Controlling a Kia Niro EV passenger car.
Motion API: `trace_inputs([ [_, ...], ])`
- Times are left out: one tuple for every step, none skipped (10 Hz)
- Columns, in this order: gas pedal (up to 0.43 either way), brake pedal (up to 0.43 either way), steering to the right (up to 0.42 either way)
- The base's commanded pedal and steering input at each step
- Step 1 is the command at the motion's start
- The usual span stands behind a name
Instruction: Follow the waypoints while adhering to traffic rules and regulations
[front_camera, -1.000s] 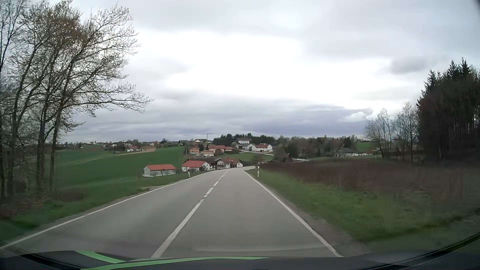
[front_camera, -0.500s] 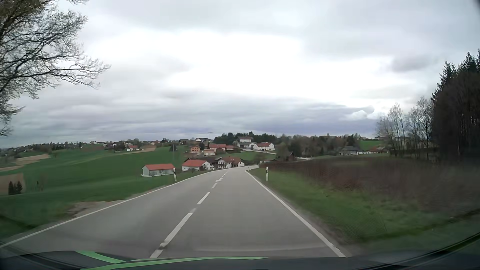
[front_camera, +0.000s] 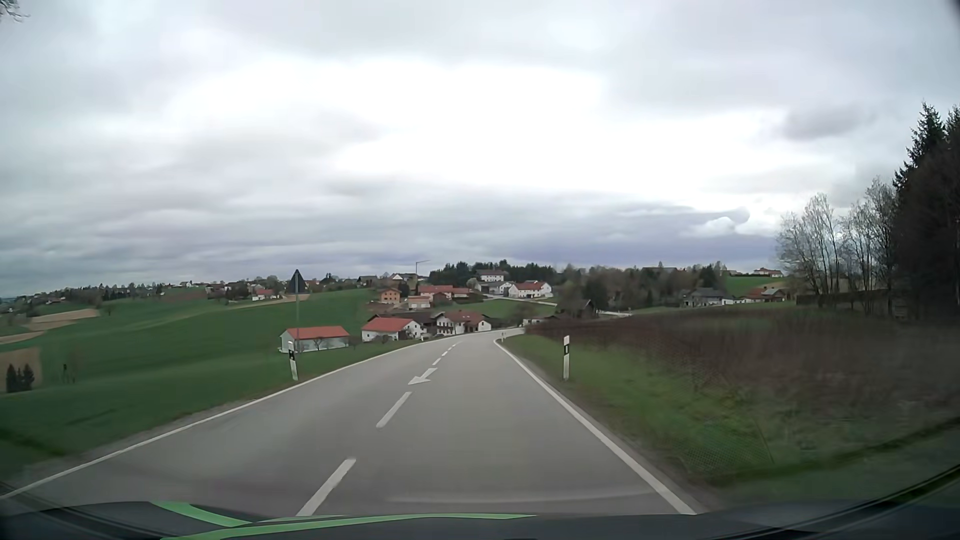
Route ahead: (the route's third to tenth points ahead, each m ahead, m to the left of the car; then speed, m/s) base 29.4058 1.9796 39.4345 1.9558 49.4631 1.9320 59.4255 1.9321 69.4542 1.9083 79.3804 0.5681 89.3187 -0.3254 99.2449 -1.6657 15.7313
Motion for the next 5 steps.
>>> trace_inputs([
  [0.020, 0.000, -0.002],
  [0.020, 0.000, -0.002],
  [0.020, 0.000, -0.002],
  [0.020, 0.000, -0.001],
  [0.020, 0.000, 0.000],
])
